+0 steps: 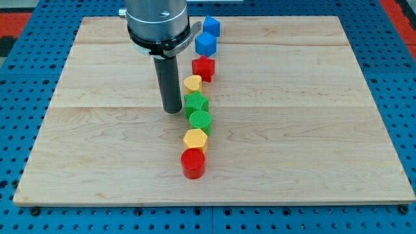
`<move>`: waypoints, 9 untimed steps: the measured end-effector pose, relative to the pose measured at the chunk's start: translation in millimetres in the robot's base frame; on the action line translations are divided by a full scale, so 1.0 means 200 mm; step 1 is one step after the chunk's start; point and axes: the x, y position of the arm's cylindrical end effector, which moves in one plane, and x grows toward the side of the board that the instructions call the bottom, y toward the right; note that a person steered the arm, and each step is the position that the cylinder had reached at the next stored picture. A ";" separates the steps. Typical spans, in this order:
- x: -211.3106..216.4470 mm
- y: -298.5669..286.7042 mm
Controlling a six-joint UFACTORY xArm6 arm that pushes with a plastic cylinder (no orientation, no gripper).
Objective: Move your arm towards blue cube
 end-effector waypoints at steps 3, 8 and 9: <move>0.00 -0.02; 0.00 -0.03; -0.03 -0.05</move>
